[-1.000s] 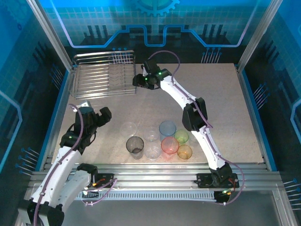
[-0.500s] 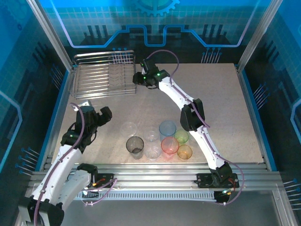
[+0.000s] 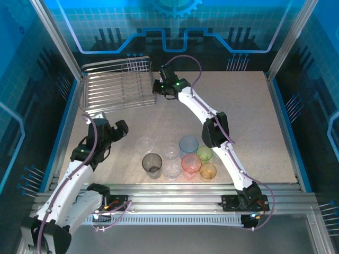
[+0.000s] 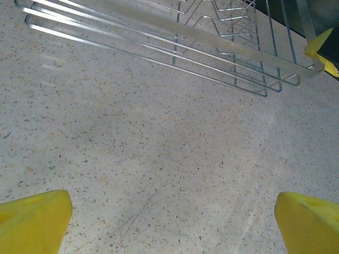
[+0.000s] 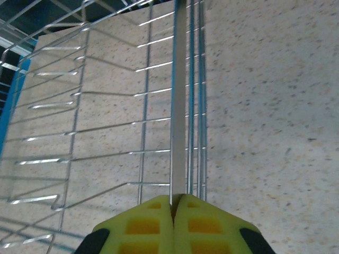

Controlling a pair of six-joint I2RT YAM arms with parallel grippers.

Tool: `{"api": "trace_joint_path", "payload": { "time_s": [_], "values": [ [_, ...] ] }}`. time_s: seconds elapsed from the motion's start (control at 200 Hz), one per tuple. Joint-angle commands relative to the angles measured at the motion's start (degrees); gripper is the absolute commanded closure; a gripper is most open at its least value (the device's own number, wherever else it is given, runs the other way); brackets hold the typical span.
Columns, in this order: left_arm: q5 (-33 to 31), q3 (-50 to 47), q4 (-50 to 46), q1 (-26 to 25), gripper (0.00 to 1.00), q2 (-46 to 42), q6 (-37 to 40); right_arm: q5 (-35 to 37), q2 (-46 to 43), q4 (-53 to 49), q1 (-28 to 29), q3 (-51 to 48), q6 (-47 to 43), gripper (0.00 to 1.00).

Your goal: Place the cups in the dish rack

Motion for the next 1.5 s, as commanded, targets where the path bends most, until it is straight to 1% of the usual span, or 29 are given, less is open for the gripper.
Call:
{"api": "trace_joint_path", "payload": {
  "time_s": [0.0, 0.1, 0.25, 0.365, 0.5, 0.71, 0.841, 0.911, 1.041, 1.196, 1.381, 1.496],
  "values": [
    [-0.3, 0.0, -0.3, -0.6, 0.01, 0.0, -0.5, 2.6, -0.4, -2.0, 0.0, 1.3, -3.5, 1.00],
    [-0.7, 0.3, -0.9, -0.6, 0.01, -0.2, -0.3, 6.1, -2.6, -4.4, 0.0, 0.4, -3.3, 1.00],
    [-2.1, 0.0, -2.2, -0.6, 0.01, -1.2, -0.8, 9.3, -8.6, -4.3, 0.0, -5.5, -3.0, 1.00],
    [-3.5, 0.3, -3.3, -0.6, 0.01, -2.2, -0.9, 14.4, -13.2, -6.6, 0.1, -10.0, -3.0, 1.00],
    [-4.4, 1.3, -4.4, -0.6, 0.01, -2.6, -0.6, 20.6, -20.2, -6.2, 0.0, -21.8, -1.2, 1.00],
    [-3.5, 3.2, -7.1, -0.7, 0.01, -2.7, 0.0, 23.4, -34.3, 0.3, -1.2, -44.0, -0.3, 1.00],
    [-2.7, 3.8, -7.8, -0.8, 0.01, -2.9, 0.4, 22.4, -43.4, 6.6, -3.5, -58.3, 0.0, 1.00],
    [-1.2, 3.7, -7.0, -0.9, 0.01, -3.0, 0.5, 21.3, -47.1, 9.3, -4.9, -63.9, -0.5, 1.00],
    [3.4, 2.9, -3.9, -1.1, 0.00, -2.8, 0.4, 16.2, -53.0, 14.2, -8.0, -72.8, -3.1, 1.00],
    [6.8, 4.0, -3.2, -1.5, 0.01, -1.6, 2.6, 11.8, -58.3, 17.0, -10.8, -79.9, -6.0, 1.00],
    [4.9, 6.4, -5.5, -1.7, 0.01, -0.9, 5.2, 8.6, -63.0, 16.6, -12.6, -85.1, -10.3, 1.00],
    [5.1, 7.1, -5.6, -1.7, 0.01, -1.0, 6.7, 7.0, -65.1, 16.1, -13.1, -88.4, -12.1, 1.00]
  ]
}}
